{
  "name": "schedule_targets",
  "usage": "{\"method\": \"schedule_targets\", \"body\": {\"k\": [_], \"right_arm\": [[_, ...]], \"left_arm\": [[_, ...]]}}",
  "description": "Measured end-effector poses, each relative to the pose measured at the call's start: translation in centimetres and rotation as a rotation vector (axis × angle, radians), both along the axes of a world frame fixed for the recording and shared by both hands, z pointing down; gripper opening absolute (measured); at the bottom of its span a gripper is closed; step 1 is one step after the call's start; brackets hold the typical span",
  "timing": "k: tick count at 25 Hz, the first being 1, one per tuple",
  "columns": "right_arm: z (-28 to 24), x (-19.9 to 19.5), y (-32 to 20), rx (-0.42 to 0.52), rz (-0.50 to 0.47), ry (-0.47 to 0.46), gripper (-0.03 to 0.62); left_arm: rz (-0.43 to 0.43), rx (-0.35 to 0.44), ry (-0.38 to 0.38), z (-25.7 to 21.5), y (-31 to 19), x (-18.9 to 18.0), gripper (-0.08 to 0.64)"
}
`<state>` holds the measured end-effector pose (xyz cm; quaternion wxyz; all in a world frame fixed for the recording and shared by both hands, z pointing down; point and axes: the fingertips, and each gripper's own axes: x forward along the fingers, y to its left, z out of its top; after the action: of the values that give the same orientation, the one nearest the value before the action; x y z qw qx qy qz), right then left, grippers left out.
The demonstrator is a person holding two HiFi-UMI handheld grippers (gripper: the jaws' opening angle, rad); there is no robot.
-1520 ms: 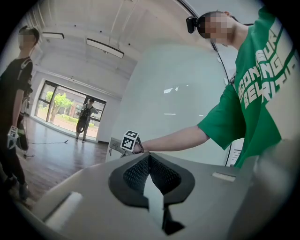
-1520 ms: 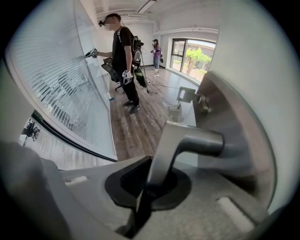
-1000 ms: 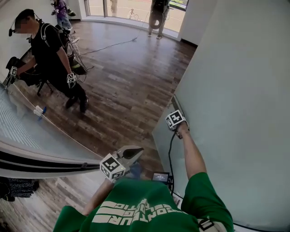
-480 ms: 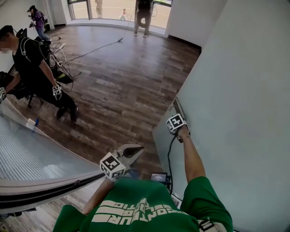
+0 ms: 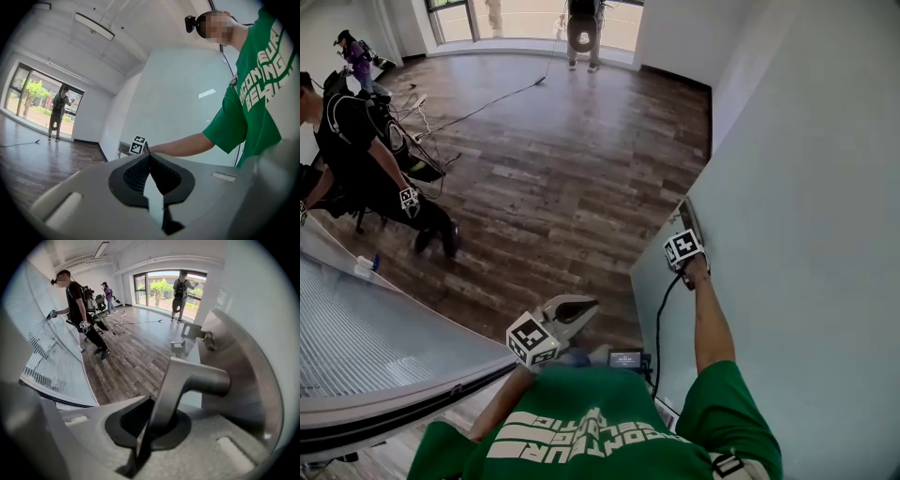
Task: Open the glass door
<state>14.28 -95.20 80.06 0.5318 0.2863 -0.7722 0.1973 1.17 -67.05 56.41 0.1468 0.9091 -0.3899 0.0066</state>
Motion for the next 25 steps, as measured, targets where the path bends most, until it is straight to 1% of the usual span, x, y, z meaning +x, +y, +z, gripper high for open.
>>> {"method": "schedule_targets", "body": {"k": [7, 15, 25], "right_arm": [[0.3, 4.0, -3.4, -0.008, 0.065, 0.002, -0.008], [0.5, 8.1, -5.6, -0.003, 0.138, 0.006, -0.008], [0.7, 13.3, -8.0, 0.0, 0.216, 0.007, -0.008]], "left_arm": [[0.001, -0.013, -0.006, 0.2, -3.3, 2.3, 0.014], [0.006, -0.006, 0.01, 0.0, -6.2, 5.1, 0.012], [0.002, -0.006, 0.01, 0.3, -8.3, 6.4, 0.014]]}}
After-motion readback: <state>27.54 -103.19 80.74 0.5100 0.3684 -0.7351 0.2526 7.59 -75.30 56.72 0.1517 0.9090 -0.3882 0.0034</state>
